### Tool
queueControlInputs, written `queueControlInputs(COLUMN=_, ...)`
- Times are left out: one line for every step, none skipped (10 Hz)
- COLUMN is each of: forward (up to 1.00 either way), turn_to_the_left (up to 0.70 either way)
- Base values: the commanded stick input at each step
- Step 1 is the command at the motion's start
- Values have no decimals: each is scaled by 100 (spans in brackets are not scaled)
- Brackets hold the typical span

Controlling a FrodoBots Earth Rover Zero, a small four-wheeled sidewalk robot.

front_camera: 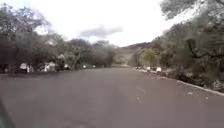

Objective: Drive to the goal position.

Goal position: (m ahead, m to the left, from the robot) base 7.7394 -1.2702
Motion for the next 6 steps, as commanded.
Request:
queueControlInputs(forward=100, turn_to_the_left=0)
queueControlInputs(forward=100, turn_to_the_left=0)
queueControlInputs(forward=100, turn_to_the_left=0)
queueControlInputs(forward=100, turn_to_the_left=0)
queueControlInputs(forward=100, turn_to_the_left=0)
queueControlInputs(forward=100, turn_to_the_left=0)
